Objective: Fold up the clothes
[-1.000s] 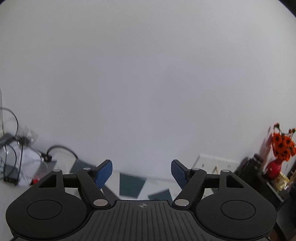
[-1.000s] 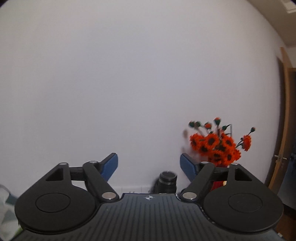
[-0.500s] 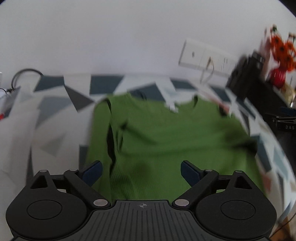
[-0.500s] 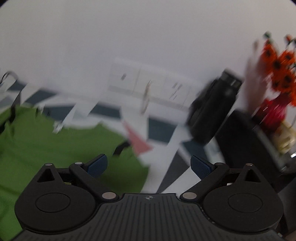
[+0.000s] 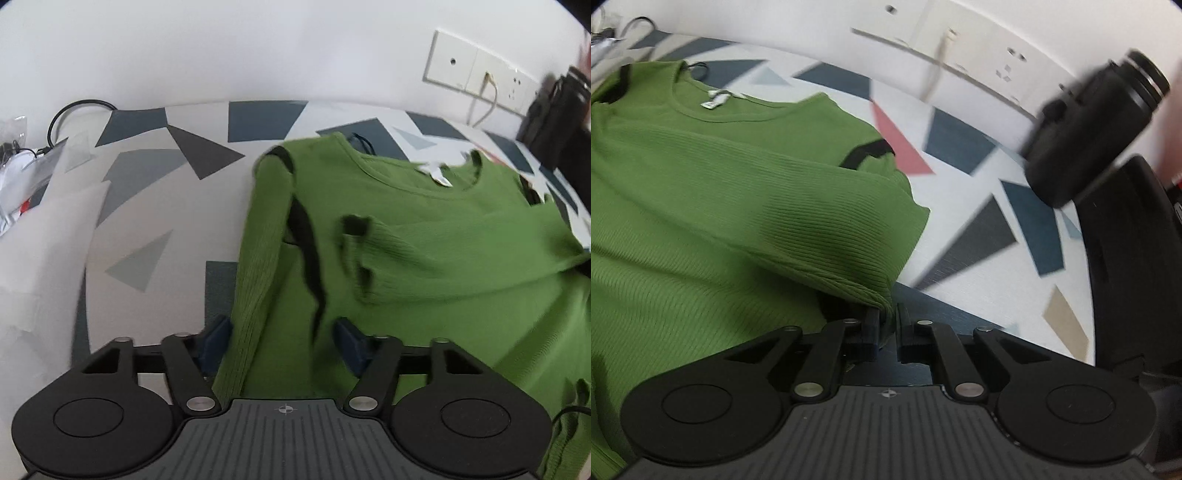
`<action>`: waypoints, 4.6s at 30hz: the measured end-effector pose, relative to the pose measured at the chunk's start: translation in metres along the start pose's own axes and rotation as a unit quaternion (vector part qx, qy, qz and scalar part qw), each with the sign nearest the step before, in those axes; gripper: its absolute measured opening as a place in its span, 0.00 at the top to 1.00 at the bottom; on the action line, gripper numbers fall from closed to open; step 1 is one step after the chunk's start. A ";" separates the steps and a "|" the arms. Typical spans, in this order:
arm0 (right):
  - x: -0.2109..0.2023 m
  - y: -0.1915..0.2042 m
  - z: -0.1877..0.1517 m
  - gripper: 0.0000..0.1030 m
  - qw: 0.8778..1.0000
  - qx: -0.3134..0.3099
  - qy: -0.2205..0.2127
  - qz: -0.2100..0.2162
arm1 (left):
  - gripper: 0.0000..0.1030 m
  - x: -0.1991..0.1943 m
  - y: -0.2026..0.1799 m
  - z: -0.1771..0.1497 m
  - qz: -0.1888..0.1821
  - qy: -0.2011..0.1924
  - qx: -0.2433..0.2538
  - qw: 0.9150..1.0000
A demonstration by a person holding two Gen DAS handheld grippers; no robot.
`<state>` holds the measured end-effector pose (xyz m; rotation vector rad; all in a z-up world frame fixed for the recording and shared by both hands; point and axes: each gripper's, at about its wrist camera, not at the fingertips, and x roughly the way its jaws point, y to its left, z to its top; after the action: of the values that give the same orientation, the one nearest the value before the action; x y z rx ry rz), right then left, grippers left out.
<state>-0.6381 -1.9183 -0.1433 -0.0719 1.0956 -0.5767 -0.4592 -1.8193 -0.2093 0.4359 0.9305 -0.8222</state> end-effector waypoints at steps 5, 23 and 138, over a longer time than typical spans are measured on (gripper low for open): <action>-0.019 -0.003 0.006 0.75 0.999 -0.026 -0.001 0.042 | 0.33 0.002 0.000 0.003 -0.005 -0.006 -0.015 1.000; 0.012 -0.044 0.061 0.42 0.987 0.152 -0.041 0.024 | 0.96 0.024 -0.027 0.033 -0.107 0.008 -0.068 0.992; 0.042 -0.064 0.037 0.98 0.949 0.309 -0.053 0.033 | 0.98 0.055 -0.016 0.067 -0.013 -0.079 -0.023 0.997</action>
<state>-0.6189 -2.0008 -0.1396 0.4735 0.7708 -0.8243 -0.4180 -1.8965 -0.2194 0.3148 0.8075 -0.8455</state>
